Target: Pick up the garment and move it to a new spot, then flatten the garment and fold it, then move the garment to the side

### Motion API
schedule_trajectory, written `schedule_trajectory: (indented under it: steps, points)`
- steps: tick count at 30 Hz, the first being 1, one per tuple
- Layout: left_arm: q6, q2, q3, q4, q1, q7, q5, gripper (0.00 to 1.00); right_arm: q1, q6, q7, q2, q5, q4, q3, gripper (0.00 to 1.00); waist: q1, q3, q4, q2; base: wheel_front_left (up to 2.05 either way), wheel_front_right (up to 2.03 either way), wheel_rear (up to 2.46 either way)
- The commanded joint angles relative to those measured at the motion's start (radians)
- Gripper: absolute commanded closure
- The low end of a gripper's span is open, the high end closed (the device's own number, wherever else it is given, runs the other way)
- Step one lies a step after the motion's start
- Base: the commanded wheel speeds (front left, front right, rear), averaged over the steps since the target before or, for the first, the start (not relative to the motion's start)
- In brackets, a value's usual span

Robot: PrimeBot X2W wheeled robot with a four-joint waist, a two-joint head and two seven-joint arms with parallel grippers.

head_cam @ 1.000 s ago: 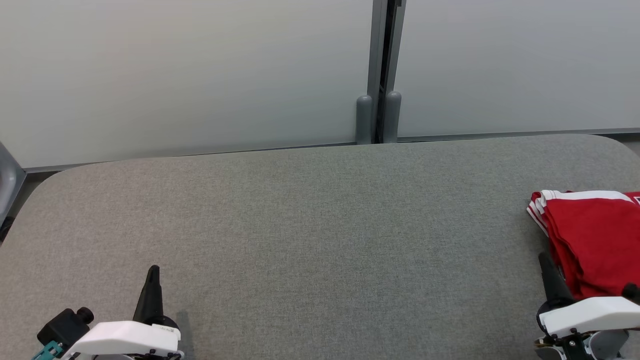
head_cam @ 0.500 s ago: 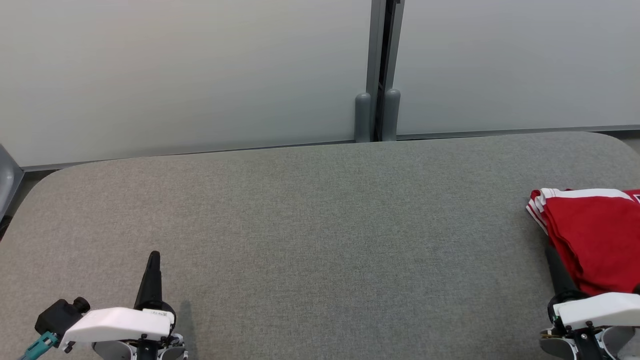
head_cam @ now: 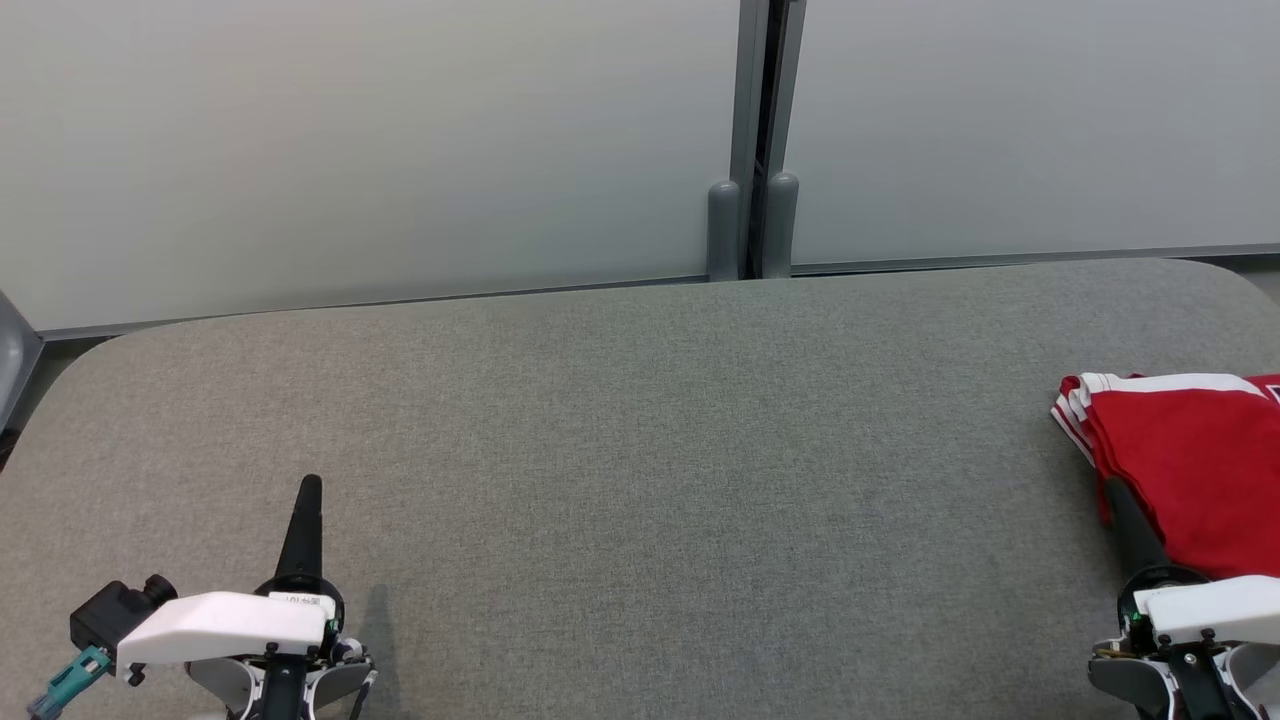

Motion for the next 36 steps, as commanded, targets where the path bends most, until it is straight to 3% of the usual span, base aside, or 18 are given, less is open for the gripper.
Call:
schedule_trajectory:
  steps: [1,36]
  points:
    - [-0.006,0.006,0.001,-0.007,-0.027,0.006,-0.028,1.00,-0.023,0.001,0.007,-0.010,0.031,-0.009,-0.007,1.00,0.0000,0.001,0.000,0.0000,0.00,0.00,0.00]
    - [-0.027,0.007,0.001,-0.003,-0.092,0.071,-0.292,1.00,-0.042,0.001,0.053,-0.013,0.294,-0.012,-0.050,1.00,0.0000,0.016,-0.008,0.0000,0.00,0.00,0.00]
